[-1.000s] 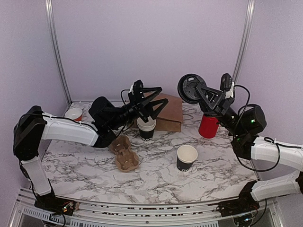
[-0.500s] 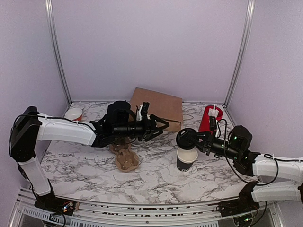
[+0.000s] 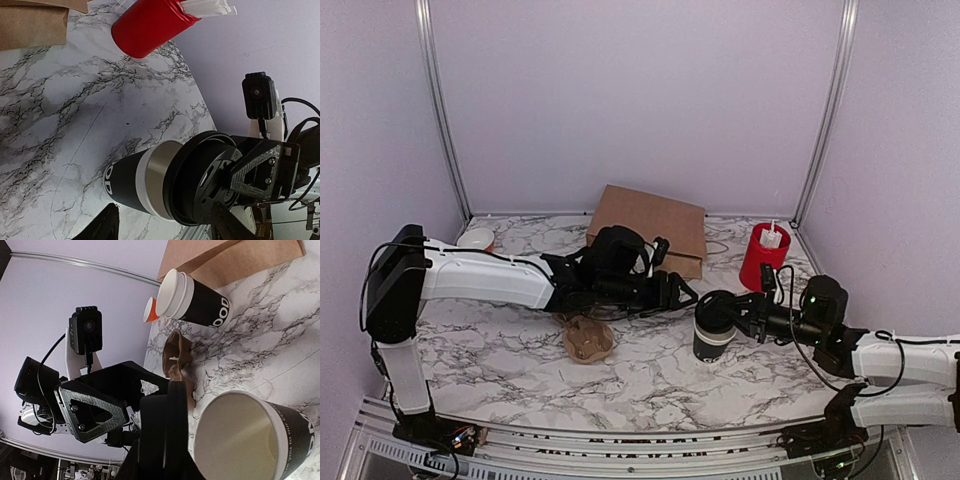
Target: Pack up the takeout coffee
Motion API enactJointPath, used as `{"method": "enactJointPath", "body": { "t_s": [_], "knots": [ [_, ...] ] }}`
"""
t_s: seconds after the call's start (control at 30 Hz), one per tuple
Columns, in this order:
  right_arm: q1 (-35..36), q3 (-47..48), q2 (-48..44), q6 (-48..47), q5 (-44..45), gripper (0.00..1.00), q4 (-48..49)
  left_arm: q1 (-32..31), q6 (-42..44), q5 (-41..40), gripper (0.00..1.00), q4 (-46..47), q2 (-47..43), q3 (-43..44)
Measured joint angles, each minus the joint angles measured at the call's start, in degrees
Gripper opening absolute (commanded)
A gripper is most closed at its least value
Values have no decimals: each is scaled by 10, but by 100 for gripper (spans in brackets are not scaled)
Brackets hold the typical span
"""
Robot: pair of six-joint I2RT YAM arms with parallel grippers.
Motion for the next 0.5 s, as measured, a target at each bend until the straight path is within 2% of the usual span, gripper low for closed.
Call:
{"method": "enactJointPath", "body": {
  "t_s": [0.5],
  "knots": [
    [-9, -3, 32, 11, -13, 10, 27, -8, 25, -20, 61, -47, 32, 23]
  ]
}}
